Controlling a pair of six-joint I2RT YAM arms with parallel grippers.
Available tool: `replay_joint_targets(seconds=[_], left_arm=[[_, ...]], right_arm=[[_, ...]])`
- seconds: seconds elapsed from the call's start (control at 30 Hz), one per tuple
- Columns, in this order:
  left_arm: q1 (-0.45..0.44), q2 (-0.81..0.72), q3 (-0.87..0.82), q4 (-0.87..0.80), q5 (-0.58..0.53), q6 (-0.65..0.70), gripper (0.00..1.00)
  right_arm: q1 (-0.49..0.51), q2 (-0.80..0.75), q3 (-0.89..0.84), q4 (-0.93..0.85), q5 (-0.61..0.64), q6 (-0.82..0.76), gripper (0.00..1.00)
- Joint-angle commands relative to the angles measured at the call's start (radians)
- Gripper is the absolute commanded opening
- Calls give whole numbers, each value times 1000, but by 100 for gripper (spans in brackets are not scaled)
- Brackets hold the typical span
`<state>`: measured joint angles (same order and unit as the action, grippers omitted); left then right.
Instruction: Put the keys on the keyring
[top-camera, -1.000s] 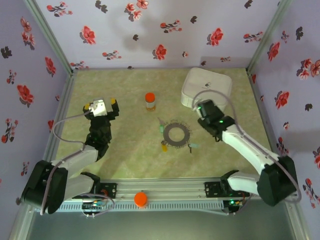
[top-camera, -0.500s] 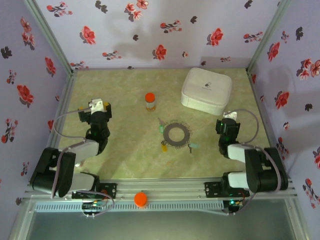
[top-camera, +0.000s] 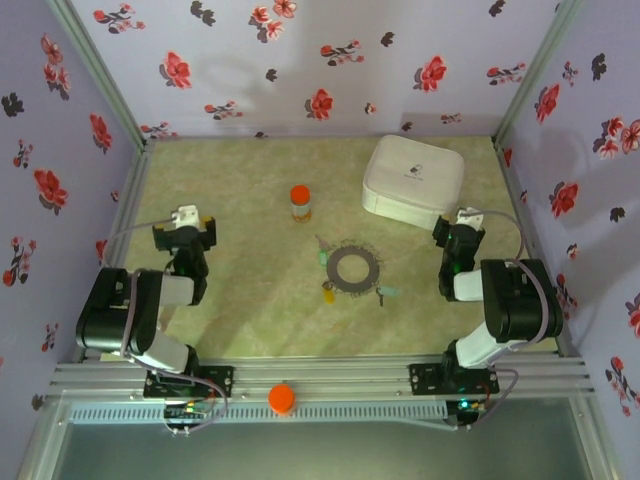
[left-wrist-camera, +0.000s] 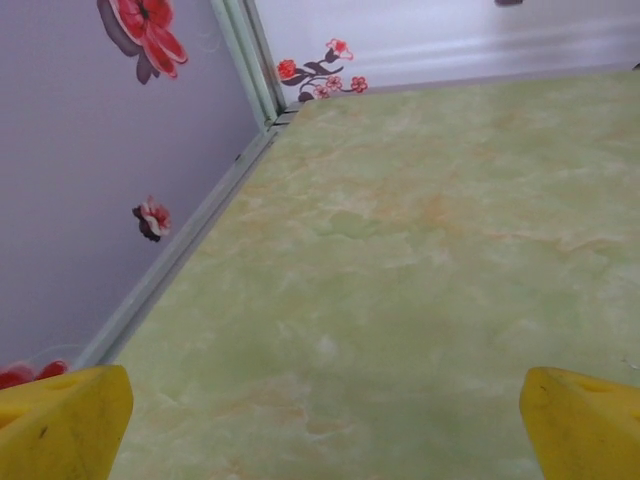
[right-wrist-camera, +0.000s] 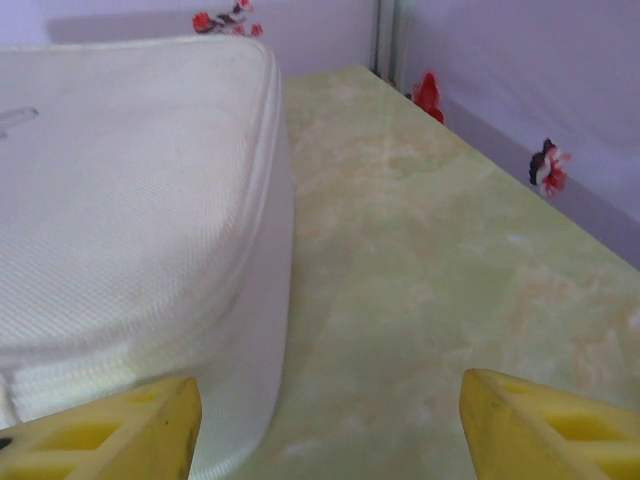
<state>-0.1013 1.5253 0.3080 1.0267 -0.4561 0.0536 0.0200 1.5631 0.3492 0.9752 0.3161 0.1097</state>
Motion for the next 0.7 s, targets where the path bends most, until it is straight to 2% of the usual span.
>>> replay_joint_targets(seconds=[0.0, 0.03, 0.1, 0.17, 0.3, 0.43, 0.57, 0.63, 0.67], left_arm=[[40, 51, -75, 198, 135, -65, 100], [48, 13, -64, 110, 141, -79, 100], [67, 38, -64, 157, 144, -79, 100], [68, 22, -61, 128, 147, -113, 100], [68, 47, -145, 300, 200, -97, 100], [64, 45, -139, 290, 275, -53, 100], [65, 48, -134, 287, 293, -44, 100], [63, 48, -105, 245, 300, -36, 100], [62, 30, -57, 135, 301, -34, 100]], right_arm=[[-2, -10, 13, -55, -14, 25, 71], [-2, -10, 13, -55, -14, 25, 71], [-2, -6, 13, -44, -12, 23, 71], [-2, -8, 14, -50, -12, 24, 72], [-2, -7, 12, -46, -12, 24, 75], [-2, -7, 11, -49, -12, 22, 76], [-1, -7, 13, -49, -12, 22, 78], [0, -7, 12, -49, -12, 22, 77], [-1, -7, 12, -49, -12, 22, 75]])
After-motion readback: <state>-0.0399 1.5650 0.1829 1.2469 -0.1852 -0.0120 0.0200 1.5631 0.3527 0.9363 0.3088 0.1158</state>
